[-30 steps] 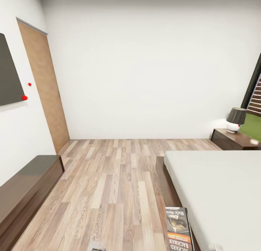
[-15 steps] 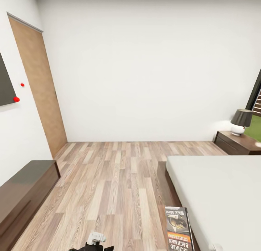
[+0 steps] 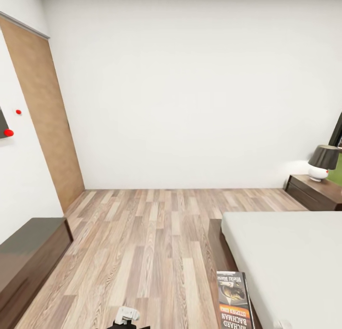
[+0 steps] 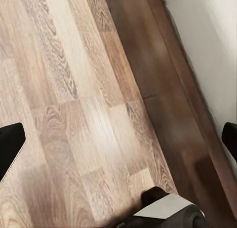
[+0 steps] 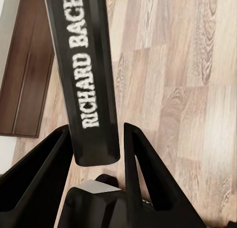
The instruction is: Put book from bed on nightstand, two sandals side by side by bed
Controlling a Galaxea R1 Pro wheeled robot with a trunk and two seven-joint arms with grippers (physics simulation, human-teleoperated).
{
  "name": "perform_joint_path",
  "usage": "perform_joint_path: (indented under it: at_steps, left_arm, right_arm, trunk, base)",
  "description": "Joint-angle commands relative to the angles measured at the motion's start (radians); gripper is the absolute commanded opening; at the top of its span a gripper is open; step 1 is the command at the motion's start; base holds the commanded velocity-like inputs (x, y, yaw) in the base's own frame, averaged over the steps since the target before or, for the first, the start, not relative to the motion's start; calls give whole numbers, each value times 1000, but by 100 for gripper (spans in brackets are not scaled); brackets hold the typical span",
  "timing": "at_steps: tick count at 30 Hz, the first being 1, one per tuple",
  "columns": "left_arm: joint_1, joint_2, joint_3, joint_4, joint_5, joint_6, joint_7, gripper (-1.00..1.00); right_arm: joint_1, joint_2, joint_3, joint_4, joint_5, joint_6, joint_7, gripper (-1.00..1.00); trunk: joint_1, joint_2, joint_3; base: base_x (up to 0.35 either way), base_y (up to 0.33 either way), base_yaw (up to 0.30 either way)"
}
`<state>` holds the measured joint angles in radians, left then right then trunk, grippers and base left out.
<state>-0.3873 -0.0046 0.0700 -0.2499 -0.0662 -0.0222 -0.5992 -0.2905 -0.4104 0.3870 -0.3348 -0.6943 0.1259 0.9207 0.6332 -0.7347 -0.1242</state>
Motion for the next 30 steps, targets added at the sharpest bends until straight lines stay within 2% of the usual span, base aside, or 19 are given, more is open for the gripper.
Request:
perform_joint_path:
  at_steps: [1, 30]
  left_arm:
    - [-1, 0, 8, 1, -7, -2, -5, 100]
    - [-1, 2, 9, 2, -6, -2, -4, 100]
  right_arm:
    - [-1, -1, 3, -1, -13, 11, 2, -100]
    - [-1, -1, 3, -1, -13, 11, 1, -100]
  trunk:
    - [1, -1, -2]
    - [1, -1, -2]
  base:
    - [333, 0, 0]
    - [333, 0, 0]
